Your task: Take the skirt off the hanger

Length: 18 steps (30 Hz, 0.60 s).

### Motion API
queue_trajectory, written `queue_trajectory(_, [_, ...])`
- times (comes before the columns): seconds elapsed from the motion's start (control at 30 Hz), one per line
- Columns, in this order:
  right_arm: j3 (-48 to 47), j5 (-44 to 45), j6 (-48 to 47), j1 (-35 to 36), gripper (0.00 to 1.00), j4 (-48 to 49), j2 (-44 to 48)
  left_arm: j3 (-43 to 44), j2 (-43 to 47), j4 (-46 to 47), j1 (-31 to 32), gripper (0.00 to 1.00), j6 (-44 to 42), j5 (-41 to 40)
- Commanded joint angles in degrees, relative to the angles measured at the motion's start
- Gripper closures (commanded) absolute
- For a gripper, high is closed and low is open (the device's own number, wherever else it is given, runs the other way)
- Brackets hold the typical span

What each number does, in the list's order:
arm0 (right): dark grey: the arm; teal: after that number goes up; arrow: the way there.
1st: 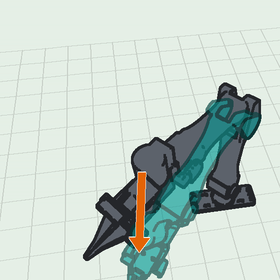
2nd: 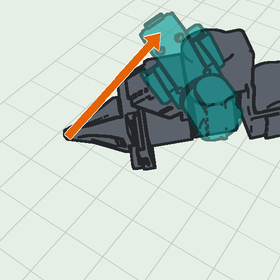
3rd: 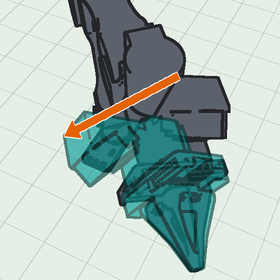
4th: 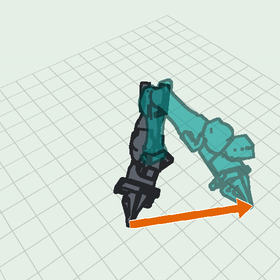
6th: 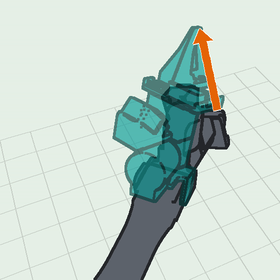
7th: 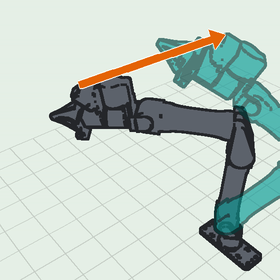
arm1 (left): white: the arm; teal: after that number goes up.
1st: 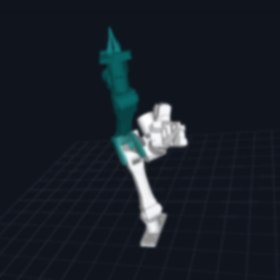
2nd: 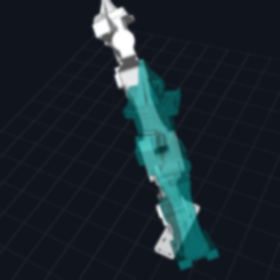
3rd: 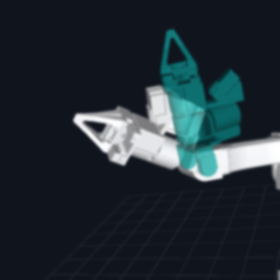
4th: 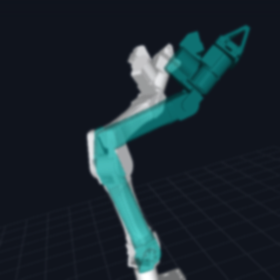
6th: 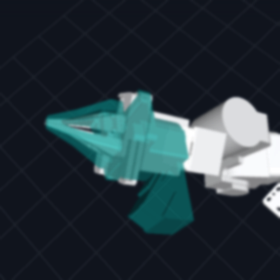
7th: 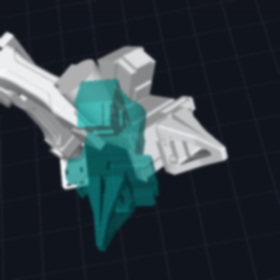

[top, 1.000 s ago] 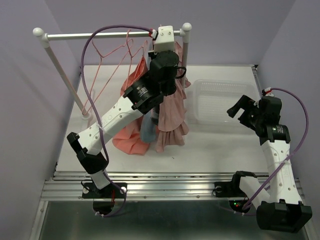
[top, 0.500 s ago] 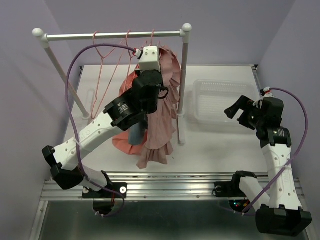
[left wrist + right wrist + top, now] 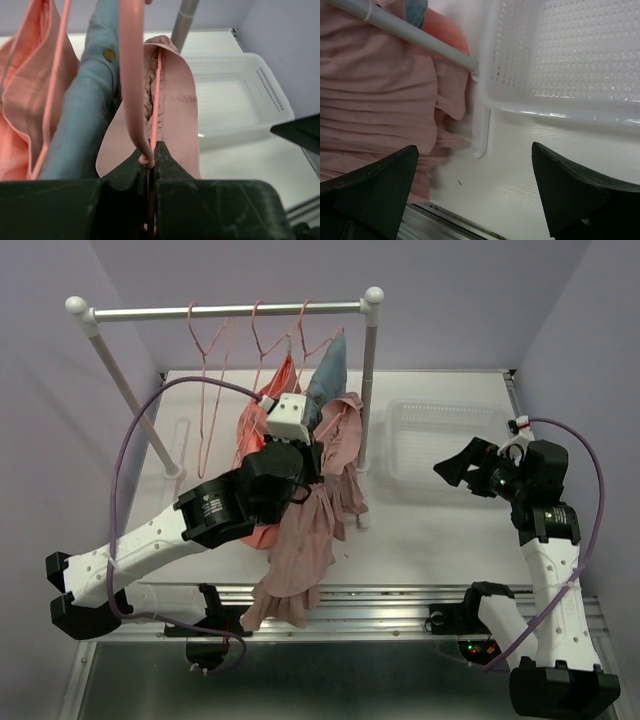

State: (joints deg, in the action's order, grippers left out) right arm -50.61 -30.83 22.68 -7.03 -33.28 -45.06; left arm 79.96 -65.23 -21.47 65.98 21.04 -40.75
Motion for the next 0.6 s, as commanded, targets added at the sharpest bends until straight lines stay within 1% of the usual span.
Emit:
queue_trajectory(0.0, [-0.28, -4.59, -0.44, 0.0, 0.0, 4.89, 0.76, -2.52, 4.58, -3.91, 4.33, 1.0, 8.64, -0.65])
queue_trajectory(0.17, [-0.98, -7.4, -0.87, 0.0, 0.0, 4.28, -3.36, -9.91, 11.86, -9.28, 8.02, 1.0, 17.27, 4.97])
queue_trajectory(0.2, [-0.81, -9.75, -0.88, 0.0, 0.0, 4.97, -4.85, -11.39, 12.84, -11.38, 8.81, 1.0, 19.72, 5.85])
queue_trajectory(0.3, [0.42, -14.06, -1.76, 0.0, 0.0, 7.86, -5.31, -12.99, 16.01, -13.85, 9.17, 1.0, 21.94, 6.91])
queue_trajectory(0.37, [0.6, -16.27, -3.24, 0.0, 0.0, 8.23, -4.69, -14.92, 18.11, -11.41, 9.17, 1.0, 19.32, 12.43])
queue_trajectory(0.4, [0.77, -19.15, -3.77, 0.0, 0.0, 8.32, -4.17, -15.19, 18.73, -10.35, 9.17, 1.0, 18.26, 14.97])
queue_trajectory(0.43, [1.04, -21.18, -4.04, 0.0, 0.0, 9.53, -2.68, -15.28, 19.78, -8.6, 9.17, 1.0, 16.34, 19.52])
queue_trajectory(0.47, [1.56, -23.46, -3.78, 0.0, 0.0, 10.68, -1.88, -14.84, 20.31, -8.32, 9.17, 1.0, 15.79, 20.88])
queue_trajectory(0.5, [3.05, -27.92, -3.52, 0.0, 0.0, 11.99, -0.92, -14.23, 20.58, -8.32, 9.17, 1.0, 15.27, 21.5])
queue_trajectory(0.57, [5.07, -32.52, -3.08, 0.0, 0.0, 17.87, 1.97, -12.82, 21.46, -8.23, 9.17, 1.0, 13.6, 22.21])
